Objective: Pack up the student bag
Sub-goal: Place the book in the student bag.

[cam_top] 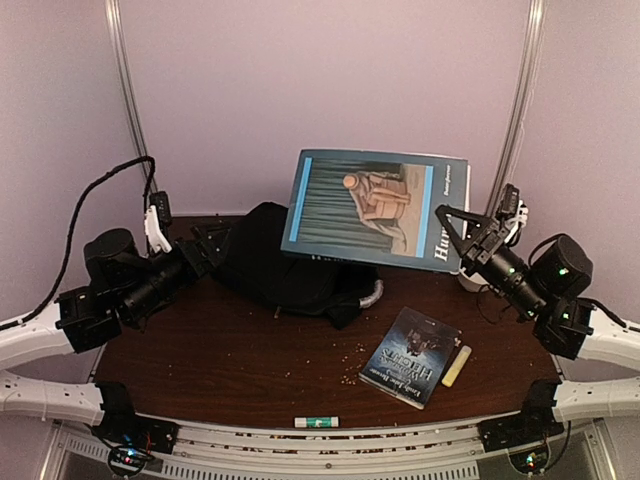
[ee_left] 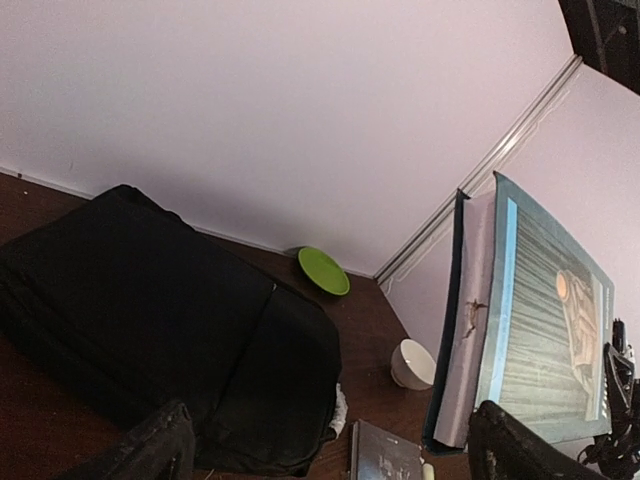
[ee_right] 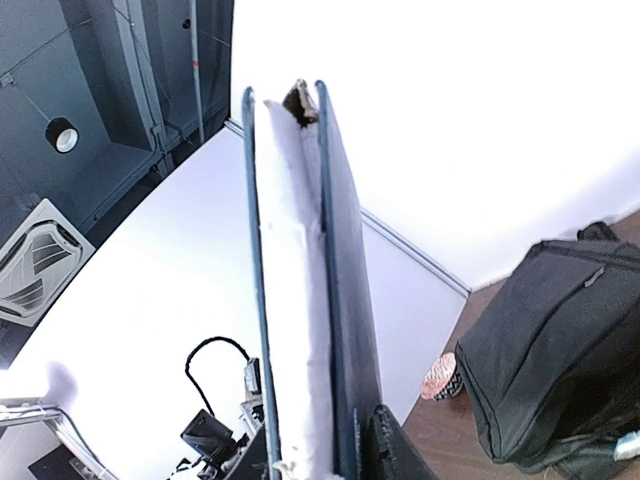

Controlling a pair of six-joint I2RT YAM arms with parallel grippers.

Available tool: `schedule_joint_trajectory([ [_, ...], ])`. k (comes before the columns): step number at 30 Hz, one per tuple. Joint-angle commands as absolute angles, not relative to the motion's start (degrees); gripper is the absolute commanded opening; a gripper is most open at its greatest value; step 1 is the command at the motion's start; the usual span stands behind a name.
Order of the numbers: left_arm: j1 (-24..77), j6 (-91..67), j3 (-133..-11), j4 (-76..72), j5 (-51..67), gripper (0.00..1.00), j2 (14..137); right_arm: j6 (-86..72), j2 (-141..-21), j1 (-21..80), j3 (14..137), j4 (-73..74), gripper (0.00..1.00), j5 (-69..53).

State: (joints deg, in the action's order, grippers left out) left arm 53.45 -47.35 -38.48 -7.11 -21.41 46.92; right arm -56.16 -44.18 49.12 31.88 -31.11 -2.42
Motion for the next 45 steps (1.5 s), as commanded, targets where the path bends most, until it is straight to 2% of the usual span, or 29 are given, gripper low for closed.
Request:
schedule_joint_trajectory([
  [1, 53.17, -43.66, -41.59, -9.16, -16.99, 0.98, 51.72, -59.84, -44.68, 48.87, 30.09, -36.5, 0.23, -3.43],
  [8, 53.17, -40.54, -47.11, -7.78, -12.99, 0.98, 58.23, -58.83, -38.84, 48.56, 27.81, -33.36, 0.21, 3.65],
  [15, 53.17, -24.84, -55.41, 8.51, -14.25, 0.98, 63.9, -54.98, -27.69, 48.43, 28.37, -16.83, 0.2, 17.82],
  [22, 54.28, -11.1, -71.59, 24.99, -6.43, 0.98, 81.56, -55.09, -21.3, 48.45, 27.19, -7.81, 0.2, 25.37],
  [29, 58.62, -1.85, -86.64, 34.96, -17.95, 0.98, 98.72, -54.28, -18.3, 48.34, 27.63, -1.83, 0.2, 27.92],
  [34, 60.33, -1.73, -96.6, 39.76, -28.12, 0.98, 108.14, -54.44, -16.77, 48.35, 26.66, -0.75, 0.2, 27.95],
  [45, 59.59, -2.01, -106.39, 42.73, -37.15, 0.98, 120.66, -55.81, -14.37, 48.34, 25.0, 0.59, 0.2, 26.81],
])
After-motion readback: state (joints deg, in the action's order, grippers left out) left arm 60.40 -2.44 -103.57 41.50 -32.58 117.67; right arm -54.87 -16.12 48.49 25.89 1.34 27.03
